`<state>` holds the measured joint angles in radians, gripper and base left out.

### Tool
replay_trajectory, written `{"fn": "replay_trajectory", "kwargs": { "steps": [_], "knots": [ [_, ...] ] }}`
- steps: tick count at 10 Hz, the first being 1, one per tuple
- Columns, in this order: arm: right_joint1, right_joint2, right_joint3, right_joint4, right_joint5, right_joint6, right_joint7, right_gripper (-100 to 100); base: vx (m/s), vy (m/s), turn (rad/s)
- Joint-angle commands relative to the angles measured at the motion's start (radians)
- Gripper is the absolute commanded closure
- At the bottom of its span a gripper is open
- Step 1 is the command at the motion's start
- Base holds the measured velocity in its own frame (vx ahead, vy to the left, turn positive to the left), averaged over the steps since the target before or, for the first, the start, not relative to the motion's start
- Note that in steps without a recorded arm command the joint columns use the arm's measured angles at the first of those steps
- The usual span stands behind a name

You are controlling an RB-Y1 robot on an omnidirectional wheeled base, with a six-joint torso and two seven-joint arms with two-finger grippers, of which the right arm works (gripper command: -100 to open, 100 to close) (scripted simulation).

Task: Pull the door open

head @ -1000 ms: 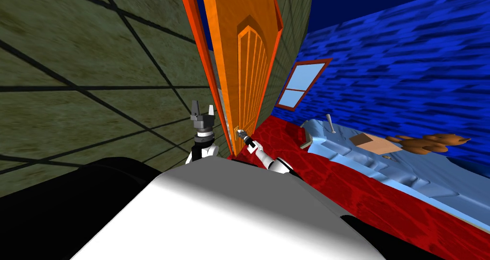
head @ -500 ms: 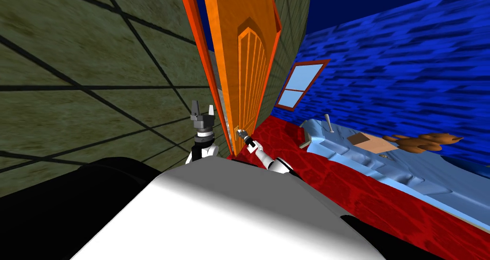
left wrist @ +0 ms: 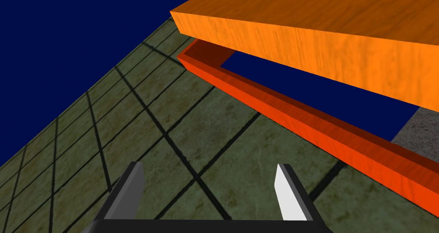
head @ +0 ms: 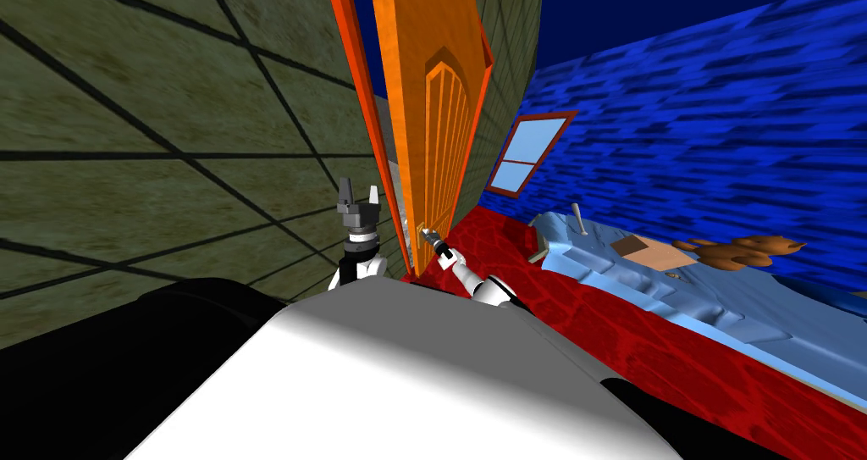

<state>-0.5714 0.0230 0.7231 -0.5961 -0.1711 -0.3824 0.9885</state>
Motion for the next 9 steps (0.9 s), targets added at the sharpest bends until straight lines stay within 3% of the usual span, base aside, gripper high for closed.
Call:
{"fn": "replay_trajectory", "kwargs": {
  "steps": [1, 3, 4, 9],
  "knots": [
    [0.027, -0.036, -0.015, -0.050, -0.010, 0.049, 0.004, 100, -0.022, -0.004, -0.010],
    [0.029, -0.050, -0.035, -0.055, -0.079, 0.108, -0.019, 100, -0.036, -0.027, -0.021],
    [0.029, -0.050, -0.035, -0.055, -0.106, 0.117, -0.019, 100, -0.039, -0.015, 0.004],
    [0.029, -0.050, -0.035, -0.055, -0.108, 0.120, -0.019, 100, -0.001, -0.001, 0.000]
  ]
}}
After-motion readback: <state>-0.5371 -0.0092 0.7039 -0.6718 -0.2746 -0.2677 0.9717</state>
